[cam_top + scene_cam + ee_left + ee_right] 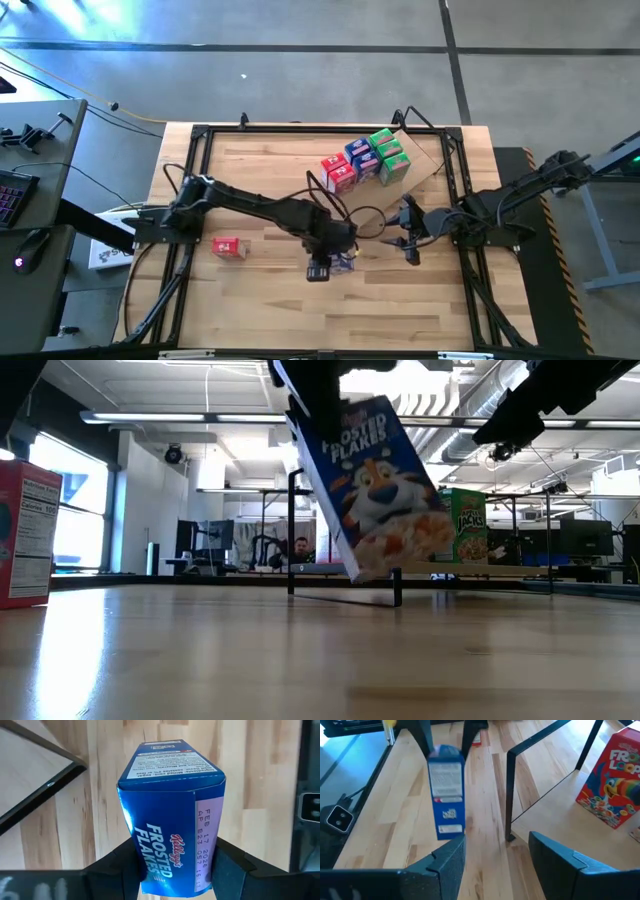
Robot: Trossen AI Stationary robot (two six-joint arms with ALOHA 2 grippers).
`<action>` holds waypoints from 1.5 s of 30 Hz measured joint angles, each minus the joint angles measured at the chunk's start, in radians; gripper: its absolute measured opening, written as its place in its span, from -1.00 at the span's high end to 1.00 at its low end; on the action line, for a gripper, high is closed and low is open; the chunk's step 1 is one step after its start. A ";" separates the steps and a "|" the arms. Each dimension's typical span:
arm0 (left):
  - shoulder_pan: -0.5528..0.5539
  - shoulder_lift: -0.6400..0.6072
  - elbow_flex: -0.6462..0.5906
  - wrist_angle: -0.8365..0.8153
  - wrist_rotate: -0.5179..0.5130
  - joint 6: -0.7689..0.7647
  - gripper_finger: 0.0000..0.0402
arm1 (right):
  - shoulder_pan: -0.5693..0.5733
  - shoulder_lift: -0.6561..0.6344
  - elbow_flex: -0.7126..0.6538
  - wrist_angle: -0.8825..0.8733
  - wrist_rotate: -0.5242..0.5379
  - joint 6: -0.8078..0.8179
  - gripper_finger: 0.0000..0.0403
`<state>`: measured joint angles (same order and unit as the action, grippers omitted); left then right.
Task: Stack cereal on shelf
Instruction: Put the blue cereal box on the shelf aligned with the other blue cereal boxes
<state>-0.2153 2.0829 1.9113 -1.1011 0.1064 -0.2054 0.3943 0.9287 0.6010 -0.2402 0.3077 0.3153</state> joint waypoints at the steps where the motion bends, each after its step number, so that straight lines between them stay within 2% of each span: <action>1: 0.000 0.016 0.014 -0.010 0.001 0.000 0.15 | 0.002 0.000 0.000 0.002 0.000 0.000 -0.02; 6: -0.005 0.045 0.037 -0.028 0.004 -0.001 0.09 | 0.013 0.000 0.000 0.014 0.003 -0.001 -0.02; 13: -0.025 0.046 0.037 -0.030 0.007 -0.010 -0.12 | 0.013 0.003 0.000 0.020 0.006 -0.021 -0.03; 18: -0.029 0.046 0.037 -0.030 0.006 -0.002 -0.21 | 0.013 0.024 0.000 0.020 0.007 -0.028 -0.11; 24: -0.051 -0.017 0.034 -0.023 -0.094 0.021 -0.21 | 0.012 0.074 0.000 0.041 0.036 -0.002 -0.24; 27: -0.076 -0.079 -0.015 0.061 -0.115 0.016 -0.21 | 0.012 0.106 0.000 0.099 0.020 -0.002 -0.30; 31: -0.112 -0.181 -0.169 0.222 -0.135 0.006 -0.20 | 0.013 0.154 0.000 0.211 -0.023 -0.003 -0.35; 35: -0.155 -0.322 -0.422 0.494 -0.134 -0.003 -0.17 | 0.027 0.221 0.000 0.314 -0.054 -0.002 -0.37; 38: -0.168 -0.425 -0.638 0.722 -0.130 -0.072 -0.14 | 0.046 0.282 0.003 0.411 -0.056 -0.002 -0.37; 41: -0.164 -0.521 -0.840 0.993 -0.152 -0.112 -0.11 | 0.065 0.353 0.064 0.395 -0.025 -0.015 -0.37; 45: -0.157 -0.598 -1.054 1.334 -0.194 -0.117 -0.08 | 0.091 0.454 0.194 0.285 0.025 -0.091 -0.37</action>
<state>-0.3725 1.4848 0.8573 0.2327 -0.0878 -0.3222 0.4852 1.3824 0.7951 0.0450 0.3326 0.2240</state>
